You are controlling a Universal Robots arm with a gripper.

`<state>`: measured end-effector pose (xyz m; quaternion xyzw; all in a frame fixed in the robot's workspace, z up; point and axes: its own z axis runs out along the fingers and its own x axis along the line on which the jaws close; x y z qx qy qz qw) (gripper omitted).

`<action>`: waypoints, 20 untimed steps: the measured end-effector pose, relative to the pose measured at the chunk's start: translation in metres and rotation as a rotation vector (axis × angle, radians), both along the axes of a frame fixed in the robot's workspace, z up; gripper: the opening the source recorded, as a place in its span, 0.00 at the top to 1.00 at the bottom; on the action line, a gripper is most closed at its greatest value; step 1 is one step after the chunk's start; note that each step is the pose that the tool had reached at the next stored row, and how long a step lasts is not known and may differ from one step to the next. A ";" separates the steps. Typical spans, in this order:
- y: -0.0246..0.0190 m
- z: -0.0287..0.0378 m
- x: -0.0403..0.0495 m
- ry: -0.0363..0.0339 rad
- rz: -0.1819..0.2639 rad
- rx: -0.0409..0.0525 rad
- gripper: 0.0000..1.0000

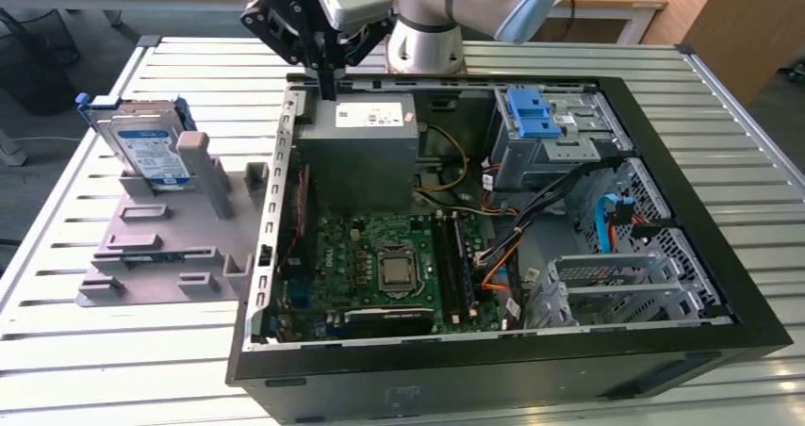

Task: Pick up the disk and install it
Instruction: 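Reach for the disk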

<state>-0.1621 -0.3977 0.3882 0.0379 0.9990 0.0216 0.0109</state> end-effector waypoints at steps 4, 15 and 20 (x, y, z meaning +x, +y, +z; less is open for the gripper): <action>0.0004 -0.0003 -0.0026 0.0000 0.000 0.0000 0.89; 0.0012 -0.0011 -0.0100 0.0003 0.000 0.0000 0.89; 0.0017 -0.0015 -0.0135 0.0003 0.000 0.0000 0.89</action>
